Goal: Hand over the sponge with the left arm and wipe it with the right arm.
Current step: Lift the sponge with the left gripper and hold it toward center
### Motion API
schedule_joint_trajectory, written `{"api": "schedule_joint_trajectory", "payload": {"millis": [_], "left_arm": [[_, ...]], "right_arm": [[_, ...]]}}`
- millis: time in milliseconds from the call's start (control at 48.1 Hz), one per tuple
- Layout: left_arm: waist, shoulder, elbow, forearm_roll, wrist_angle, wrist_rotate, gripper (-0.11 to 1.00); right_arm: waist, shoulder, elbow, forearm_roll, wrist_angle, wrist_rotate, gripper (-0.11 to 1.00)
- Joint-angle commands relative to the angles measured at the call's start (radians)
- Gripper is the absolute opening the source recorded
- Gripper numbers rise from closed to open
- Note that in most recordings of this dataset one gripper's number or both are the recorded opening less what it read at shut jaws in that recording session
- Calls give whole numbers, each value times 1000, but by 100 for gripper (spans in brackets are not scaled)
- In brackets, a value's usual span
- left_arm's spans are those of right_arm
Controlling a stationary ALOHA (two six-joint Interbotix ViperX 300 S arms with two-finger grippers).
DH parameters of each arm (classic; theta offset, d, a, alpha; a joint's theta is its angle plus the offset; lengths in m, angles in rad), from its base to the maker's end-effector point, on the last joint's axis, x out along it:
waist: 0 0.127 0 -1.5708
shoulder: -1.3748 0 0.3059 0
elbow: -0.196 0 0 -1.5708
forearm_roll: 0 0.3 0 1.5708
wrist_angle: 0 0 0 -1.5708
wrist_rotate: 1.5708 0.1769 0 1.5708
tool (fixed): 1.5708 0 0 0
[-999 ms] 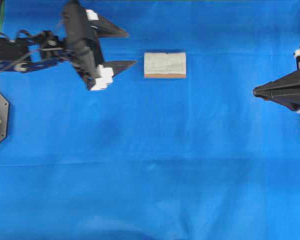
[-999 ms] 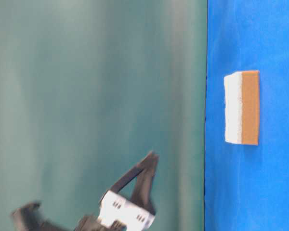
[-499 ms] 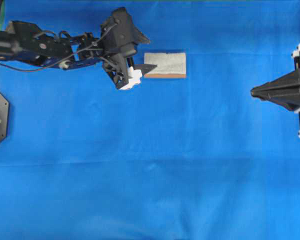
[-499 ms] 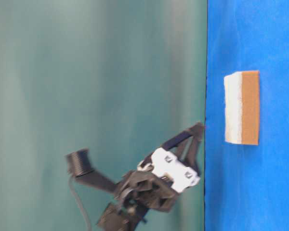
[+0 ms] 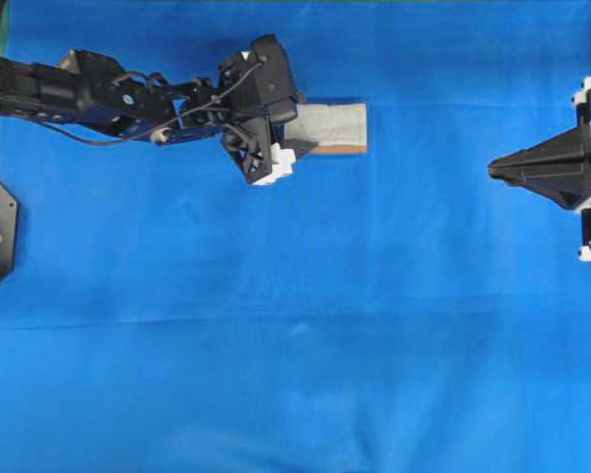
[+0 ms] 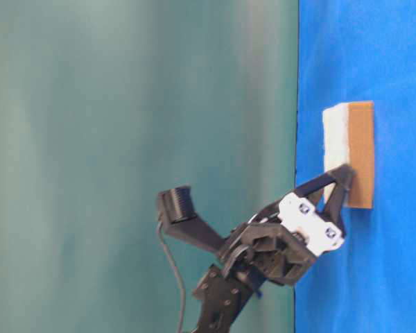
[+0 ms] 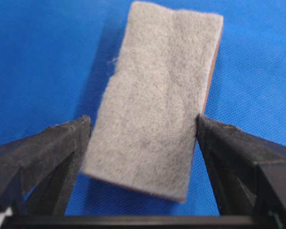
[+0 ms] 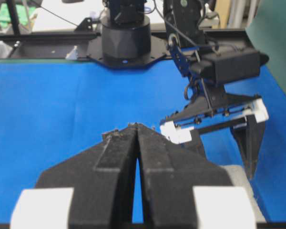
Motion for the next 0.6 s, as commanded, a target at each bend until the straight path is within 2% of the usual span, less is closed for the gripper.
{"api": "schedule_joint_trajectory", "payload": {"millis": [0,187,416,478,582], "left_arm": [[5,12,-25,-2,-9,2,94],[5,67,-37,-2,-9,2,94],[14,60,-34,-2,6,-3,93],[14,49,-32,-2,25,5,85],[12,14,-31,0,69,8,61]], "right_arm": [[-2,3,-17,3,-3,2,0],[-3,3,-15,3,-3,2,0],[-2,5,-17,3,8,3,0],[-2,5,-17,3,9,3,0],[-2,5,-17,5,9,3,0]]}}
